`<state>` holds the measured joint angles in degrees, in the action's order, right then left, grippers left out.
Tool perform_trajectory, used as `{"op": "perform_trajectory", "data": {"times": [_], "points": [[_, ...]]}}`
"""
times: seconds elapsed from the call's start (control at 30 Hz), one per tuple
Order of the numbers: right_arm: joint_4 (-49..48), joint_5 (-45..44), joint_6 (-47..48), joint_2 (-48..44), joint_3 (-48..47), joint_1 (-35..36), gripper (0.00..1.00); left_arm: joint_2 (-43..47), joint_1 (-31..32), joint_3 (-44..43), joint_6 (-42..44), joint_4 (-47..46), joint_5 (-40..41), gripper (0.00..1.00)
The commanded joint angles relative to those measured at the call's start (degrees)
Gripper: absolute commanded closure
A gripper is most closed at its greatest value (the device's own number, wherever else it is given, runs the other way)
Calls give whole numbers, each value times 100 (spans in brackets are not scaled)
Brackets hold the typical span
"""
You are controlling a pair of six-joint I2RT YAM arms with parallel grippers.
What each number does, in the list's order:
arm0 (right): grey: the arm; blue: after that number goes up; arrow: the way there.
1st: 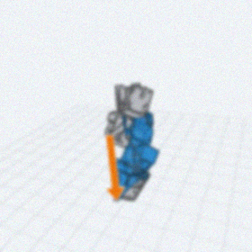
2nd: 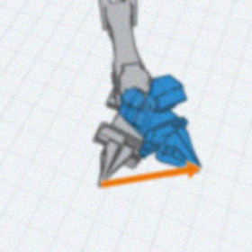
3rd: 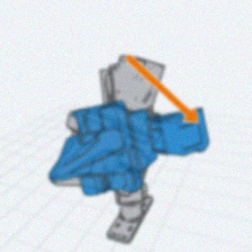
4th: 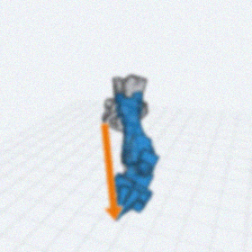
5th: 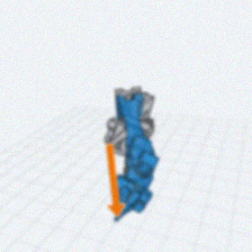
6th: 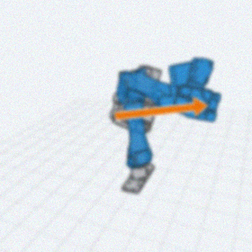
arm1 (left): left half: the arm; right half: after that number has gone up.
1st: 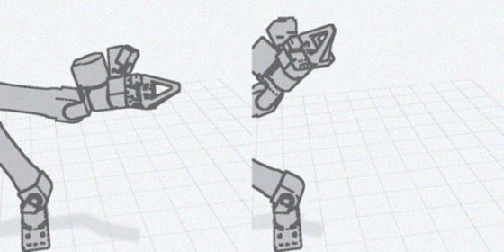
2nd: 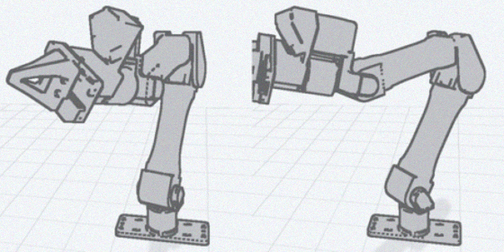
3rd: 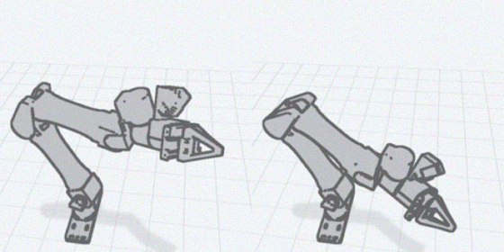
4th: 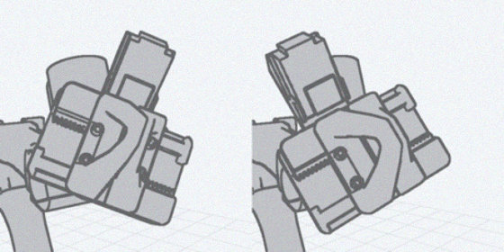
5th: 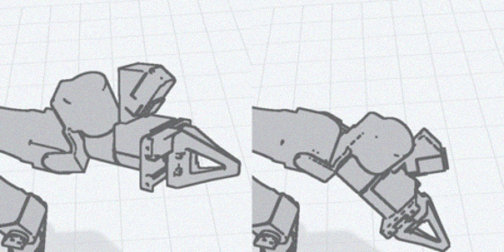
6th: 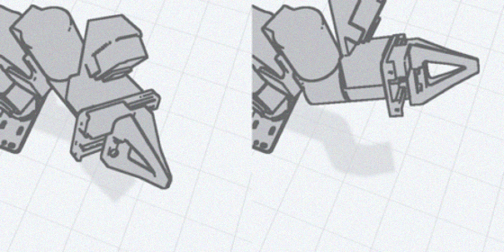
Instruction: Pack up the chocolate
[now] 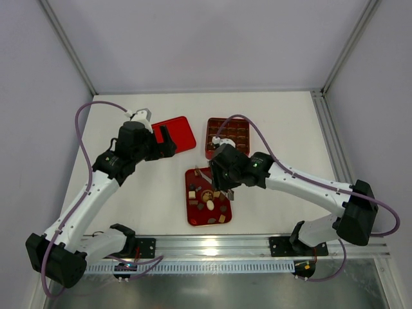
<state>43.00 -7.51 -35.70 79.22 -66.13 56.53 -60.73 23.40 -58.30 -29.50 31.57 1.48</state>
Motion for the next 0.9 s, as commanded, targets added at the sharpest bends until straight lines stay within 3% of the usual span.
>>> {"op": "perform_trajectory", "data": {"times": [0.0, 0.37, 0.5, 0.87], "points": [[-415, -172, -174, 102, -295, 33, 51, 70, 7, -6, 84, -107, 11, 0], [-372, -356, -358, 550, -594, 244, 52, 79, -2, -14, 93, -108, -24, 0], [-162, -690, -472, 796, -796, 385, 58, 79, 7, -14, 84, -107, -42, 0], [85, -998, -631, 1016, -972, 552, 58, 96, 7, -23, 76, -107, -95, 0]]}}
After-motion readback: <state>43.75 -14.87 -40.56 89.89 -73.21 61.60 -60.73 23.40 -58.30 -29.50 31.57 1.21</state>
